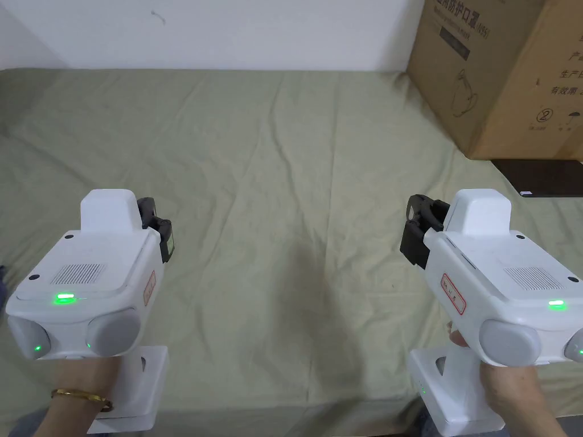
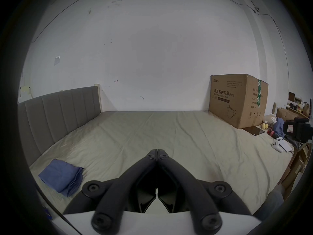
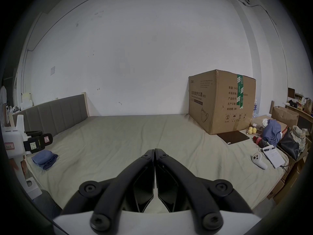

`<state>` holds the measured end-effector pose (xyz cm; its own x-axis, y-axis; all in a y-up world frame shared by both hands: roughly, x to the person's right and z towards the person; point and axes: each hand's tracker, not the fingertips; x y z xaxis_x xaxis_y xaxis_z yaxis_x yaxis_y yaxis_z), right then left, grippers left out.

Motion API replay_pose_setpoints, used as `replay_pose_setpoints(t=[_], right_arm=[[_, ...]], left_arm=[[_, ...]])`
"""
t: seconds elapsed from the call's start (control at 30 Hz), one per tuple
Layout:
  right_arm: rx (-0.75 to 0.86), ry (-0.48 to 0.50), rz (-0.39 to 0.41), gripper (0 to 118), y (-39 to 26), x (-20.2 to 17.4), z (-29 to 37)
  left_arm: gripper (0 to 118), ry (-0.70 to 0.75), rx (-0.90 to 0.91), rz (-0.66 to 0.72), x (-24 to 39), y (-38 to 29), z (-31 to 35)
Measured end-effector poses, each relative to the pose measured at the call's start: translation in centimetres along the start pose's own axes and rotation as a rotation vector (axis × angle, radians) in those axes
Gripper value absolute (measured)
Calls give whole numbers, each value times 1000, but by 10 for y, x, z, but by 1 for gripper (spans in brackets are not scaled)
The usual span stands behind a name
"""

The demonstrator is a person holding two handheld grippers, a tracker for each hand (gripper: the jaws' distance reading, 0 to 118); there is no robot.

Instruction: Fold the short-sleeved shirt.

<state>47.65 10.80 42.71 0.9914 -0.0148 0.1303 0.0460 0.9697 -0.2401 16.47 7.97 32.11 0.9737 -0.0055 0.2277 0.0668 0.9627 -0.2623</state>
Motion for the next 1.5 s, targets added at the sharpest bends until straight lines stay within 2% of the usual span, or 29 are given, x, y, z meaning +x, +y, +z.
replay_pose_setpoints(t=[0.17,0.23,0.27,0.3,0.33,0.37,0.4,0.43,0.5,1.5], right_arm=[[2,2,-5,0,1,1,0],[3,4,-4,2,1,3,-1],[3,6,3,12,2,2,-1],[4,5,14,32,3,1,0],[5,6,16,58,3,2,-1],[0,17,18,94,4,4,-2],[-7,24,16,109,5,4,-3],[-10,24,16,116,4,3,-4],[7,12,29,118,3,0,-2],[1,12,11,118,4,-3,-6]], left_arm=[[0,5,6,10,-2,2,2],[14,10,13,13,-2,2,2],[34,19,12,14,-1,3,4],[58,15,13,16,-1,3,5],[83,14,16,20,-1,4,5],[110,13,17,21,-1,5,4],[118,17,19,22,0,5,4],[118,29,26,20,0,5,3],[118,27,53,21,1,4,4],[118,16,39,-8,4,-1,10]])
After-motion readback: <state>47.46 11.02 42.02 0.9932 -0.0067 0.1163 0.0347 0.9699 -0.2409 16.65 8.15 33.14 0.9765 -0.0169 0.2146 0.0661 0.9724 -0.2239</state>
